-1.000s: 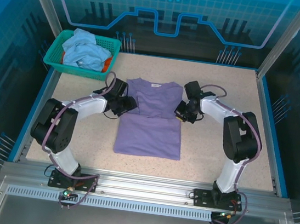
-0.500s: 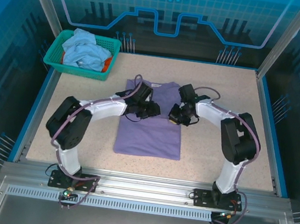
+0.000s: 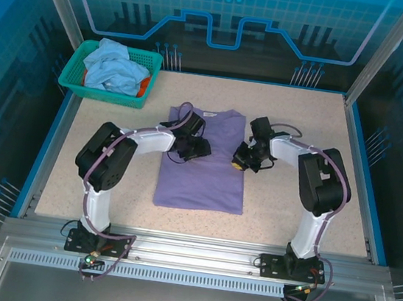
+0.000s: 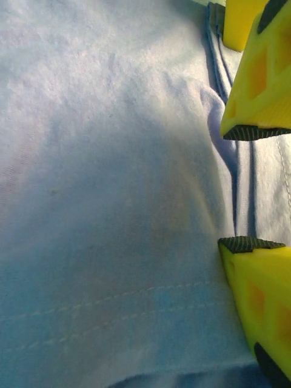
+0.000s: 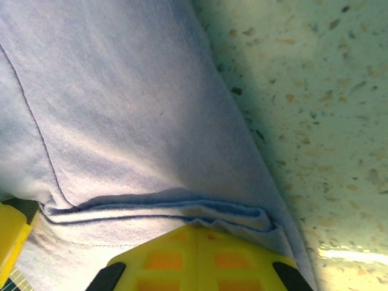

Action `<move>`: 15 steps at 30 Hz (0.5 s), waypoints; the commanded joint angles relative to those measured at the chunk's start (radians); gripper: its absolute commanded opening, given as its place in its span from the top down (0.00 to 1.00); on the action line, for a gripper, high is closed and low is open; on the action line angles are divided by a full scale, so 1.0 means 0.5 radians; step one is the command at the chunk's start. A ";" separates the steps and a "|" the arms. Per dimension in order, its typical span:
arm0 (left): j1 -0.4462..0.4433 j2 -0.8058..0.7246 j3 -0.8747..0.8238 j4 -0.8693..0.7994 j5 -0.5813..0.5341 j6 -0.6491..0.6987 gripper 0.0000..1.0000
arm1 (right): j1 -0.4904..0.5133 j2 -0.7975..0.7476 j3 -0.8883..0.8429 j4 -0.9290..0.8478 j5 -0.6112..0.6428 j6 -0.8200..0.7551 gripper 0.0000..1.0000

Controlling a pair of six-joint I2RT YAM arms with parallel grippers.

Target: Fold and stack the t-shirts

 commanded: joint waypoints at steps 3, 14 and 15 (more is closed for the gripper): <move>0.094 -0.264 0.094 -0.215 -0.098 0.101 0.36 | -0.022 -0.220 -0.100 -0.048 0.110 -0.024 0.92; 0.087 -0.901 -0.413 -0.290 -0.035 0.137 0.48 | 0.216 -0.543 -0.409 0.257 -0.143 0.012 0.69; 0.085 -0.904 -0.470 -0.252 0.004 0.127 0.49 | 0.238 -0.523 -0.410 0.267 -0.148 -0.007 0.69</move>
